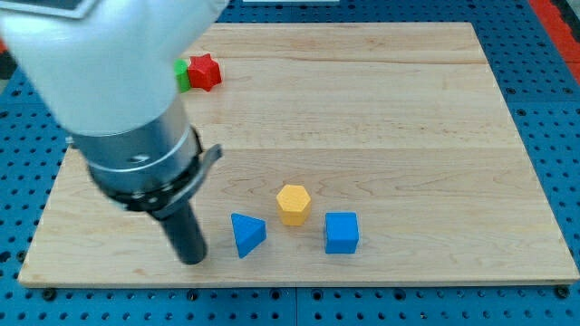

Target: Place the heart diagonally to the red star

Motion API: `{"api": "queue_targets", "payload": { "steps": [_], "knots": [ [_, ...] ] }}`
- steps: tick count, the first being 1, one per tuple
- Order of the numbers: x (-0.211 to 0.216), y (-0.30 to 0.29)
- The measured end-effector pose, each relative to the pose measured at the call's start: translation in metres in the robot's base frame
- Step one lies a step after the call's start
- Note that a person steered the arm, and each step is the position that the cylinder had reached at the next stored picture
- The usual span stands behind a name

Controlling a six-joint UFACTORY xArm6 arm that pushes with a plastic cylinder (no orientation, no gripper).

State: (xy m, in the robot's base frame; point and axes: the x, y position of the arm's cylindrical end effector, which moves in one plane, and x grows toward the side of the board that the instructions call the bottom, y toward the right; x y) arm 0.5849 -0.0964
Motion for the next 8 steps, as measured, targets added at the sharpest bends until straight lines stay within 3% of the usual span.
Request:
{"api": "queue_targets", "payload": {
  "steps": [2, 3, 4, 5, 6, 7, 8],
  "knots": [
    [-0.014, 0.041],
    [-0.033, -0.053],
    [-0.093, -0.154],
    [-0.143, -0.114],
    [-0.118, -0.024],
    [-0.067, 0.011],
    [-0.071, 0.014]
  ]
}}
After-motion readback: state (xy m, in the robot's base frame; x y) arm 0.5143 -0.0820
